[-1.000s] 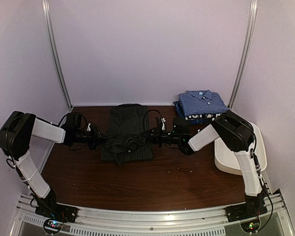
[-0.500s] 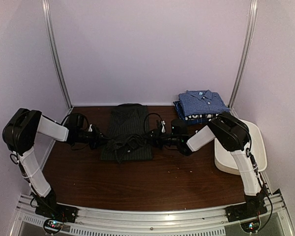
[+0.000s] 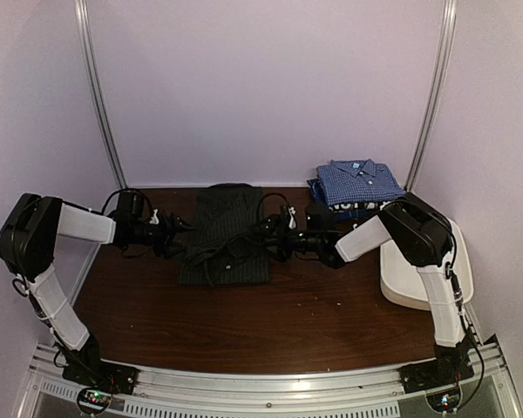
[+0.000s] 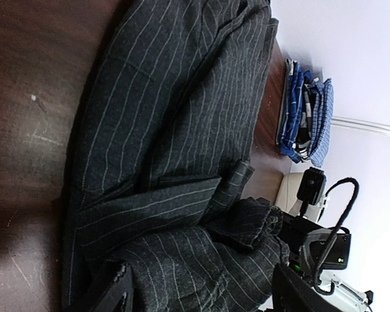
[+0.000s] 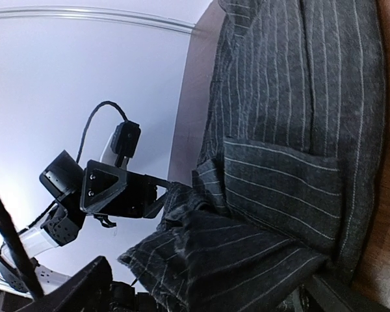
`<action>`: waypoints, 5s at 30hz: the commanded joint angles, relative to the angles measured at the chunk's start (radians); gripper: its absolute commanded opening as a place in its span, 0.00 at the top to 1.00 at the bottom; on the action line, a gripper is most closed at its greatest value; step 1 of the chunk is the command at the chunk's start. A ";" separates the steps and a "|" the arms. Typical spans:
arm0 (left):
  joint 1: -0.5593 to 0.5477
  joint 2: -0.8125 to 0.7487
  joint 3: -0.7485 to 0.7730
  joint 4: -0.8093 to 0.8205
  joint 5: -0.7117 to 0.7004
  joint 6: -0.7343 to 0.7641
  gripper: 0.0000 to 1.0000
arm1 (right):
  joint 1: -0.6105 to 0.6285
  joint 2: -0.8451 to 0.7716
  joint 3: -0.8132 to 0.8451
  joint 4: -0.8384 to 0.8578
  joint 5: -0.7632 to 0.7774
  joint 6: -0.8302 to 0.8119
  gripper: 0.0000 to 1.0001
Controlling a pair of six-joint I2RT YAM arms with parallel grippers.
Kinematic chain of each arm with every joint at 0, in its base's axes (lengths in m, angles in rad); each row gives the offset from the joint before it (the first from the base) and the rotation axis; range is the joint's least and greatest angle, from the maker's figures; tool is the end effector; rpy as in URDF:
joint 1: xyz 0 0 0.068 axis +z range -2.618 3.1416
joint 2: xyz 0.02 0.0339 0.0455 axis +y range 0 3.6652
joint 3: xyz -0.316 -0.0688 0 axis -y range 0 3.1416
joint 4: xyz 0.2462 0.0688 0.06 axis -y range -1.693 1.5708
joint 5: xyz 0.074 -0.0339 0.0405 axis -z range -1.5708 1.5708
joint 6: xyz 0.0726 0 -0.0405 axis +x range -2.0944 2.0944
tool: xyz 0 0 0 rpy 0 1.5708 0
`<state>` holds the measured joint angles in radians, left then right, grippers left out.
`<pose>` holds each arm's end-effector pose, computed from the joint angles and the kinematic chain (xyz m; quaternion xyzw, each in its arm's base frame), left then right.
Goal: Fold and stack the long sleeve shirts
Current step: Fold the rectangle-folded shirt at the center of the board, then move the 2/3-rectangle-folded shirt to the center of the board.
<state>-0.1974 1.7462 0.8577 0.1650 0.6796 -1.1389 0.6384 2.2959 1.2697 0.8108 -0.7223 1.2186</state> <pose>0.3585 -0.1182 0.1850 -0.2677 0.8281 -0.4786 0.1160 0.4002 0.3567 0.1430 -0.0038 0.7617 0.6346 0.1310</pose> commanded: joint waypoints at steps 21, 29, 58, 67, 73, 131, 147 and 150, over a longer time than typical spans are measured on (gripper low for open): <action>-0.067 -0.334 -0.066 -0.299 -0.254 0.266 0.44 | 0.033 -0.264 0.060 -0.643 0.247 -0.590 0.00; -0.264 -0.401 -0.166 -0.359 -0.412 0.228 0.71 | 0.112 -0.322 0.068 -0.781 0.437 -0.697 0.00; -0.242 0.144 0.375 -0.309 -0.454 0.249 0.80 | 0.180 -0.738 -0.056 -0.900 0.984 -0.740 0.00; -0.157 0.253 0.589 -0.396 -0.464 0.311 0.76 | 0.115 -0.868 -0.168 -0.840 0.988 -0.721 0.00; -0.158 0.173 0.529 -0.404 -0.446 0.376 0.76 | 0.114 -0.848 -0.151 -0.814 0.845 -0.764 0.00; -0.184 -0.114 -0.133 -0.377 -0.359 0.377 0.92 | 0.213 -0.271 -0.107 -0.765 0.390 -0.651 0.72; -0.328 -0.288 -0.230 -0.549 -0.305 0.317 1.00 | 0.237 -0.501 -0.366 -0.803 0.382 -0.639 1.00; -0.381 -0.363 -0.292 -0.560 -0.294 0.251 1.00 | 0.276 -0.563 -0.449 -0.796 0.377 -0.600 1.00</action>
<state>-0.5304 1.4654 0.6388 -0.3099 0.3775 -0.8070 0.8753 1.8133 0.9150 0.0414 -0.3466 0.5690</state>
